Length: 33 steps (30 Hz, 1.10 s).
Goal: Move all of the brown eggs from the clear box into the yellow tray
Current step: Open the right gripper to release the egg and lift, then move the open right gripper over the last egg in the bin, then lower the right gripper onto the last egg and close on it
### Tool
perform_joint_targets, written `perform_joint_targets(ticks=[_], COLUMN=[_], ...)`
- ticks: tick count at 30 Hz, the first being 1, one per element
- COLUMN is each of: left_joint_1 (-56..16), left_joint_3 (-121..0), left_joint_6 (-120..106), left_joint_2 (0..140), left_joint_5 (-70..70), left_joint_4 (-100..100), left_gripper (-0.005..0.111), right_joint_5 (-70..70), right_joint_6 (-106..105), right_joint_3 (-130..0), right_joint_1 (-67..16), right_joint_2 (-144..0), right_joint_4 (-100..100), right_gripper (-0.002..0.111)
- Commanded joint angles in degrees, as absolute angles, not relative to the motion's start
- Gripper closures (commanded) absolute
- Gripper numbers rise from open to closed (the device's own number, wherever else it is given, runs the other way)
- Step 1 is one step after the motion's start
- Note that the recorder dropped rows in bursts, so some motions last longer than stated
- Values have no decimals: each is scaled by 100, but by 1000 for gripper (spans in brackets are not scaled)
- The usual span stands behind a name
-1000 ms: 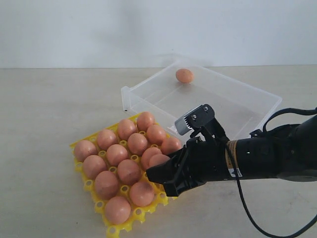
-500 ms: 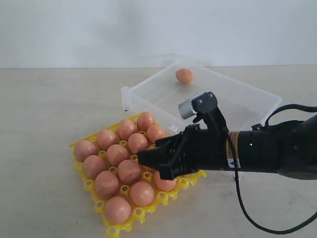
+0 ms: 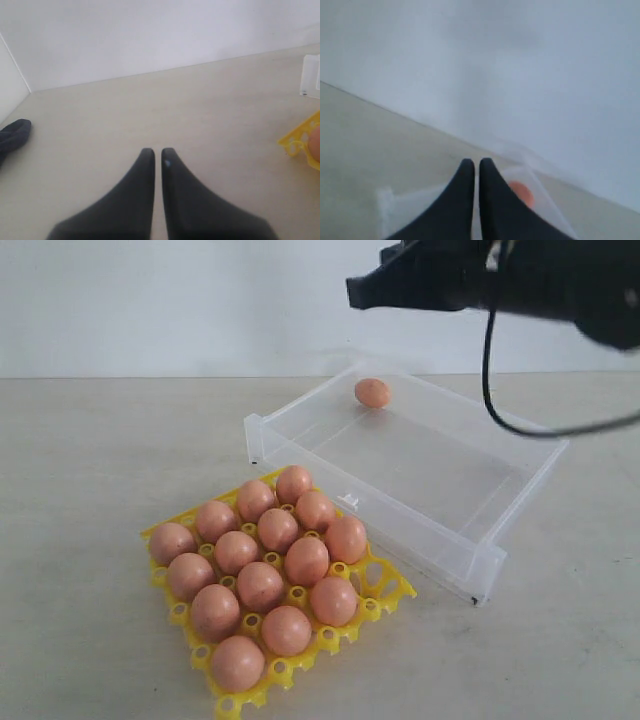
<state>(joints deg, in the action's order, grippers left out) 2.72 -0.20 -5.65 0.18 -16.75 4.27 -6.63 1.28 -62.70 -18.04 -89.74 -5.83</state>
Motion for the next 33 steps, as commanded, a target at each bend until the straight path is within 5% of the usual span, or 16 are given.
perform_joint_targets(ticks=[1,5,8,17,24,33], left_joint_1=[280,280,280,280,280,280], left_joint_3=[0,0,0,0,0,0], left_joint_6=[-542,-542,-542,-542,-542,-542], left_joint_2=[0,0,0,0,0,0], left_joint_5=[-1677,-1677,-1677,-1677,-1677,-1677], left_joint_4=[434,434,434,434,434,434], left_gripper=[103,103,103,103,103,103], right_joint_5=[3701,6445,6881,4907,4479,3102], right_joint_6=[-1163,-1385,-1548,-2002,-2602,-2782], right_joint_3=[-8666,-10678,-11609,-12212,-12246,-12416], right_joint_1=[-1280,-1064,-1048,-1048,-1028,-1028], right_joint_2=[-10557,-11940,-12555,-13222,-13854,-14164], right_joint_4=[577,632,832,1196,1246,1334], right_gripper=[109,109,109,105,68,68])
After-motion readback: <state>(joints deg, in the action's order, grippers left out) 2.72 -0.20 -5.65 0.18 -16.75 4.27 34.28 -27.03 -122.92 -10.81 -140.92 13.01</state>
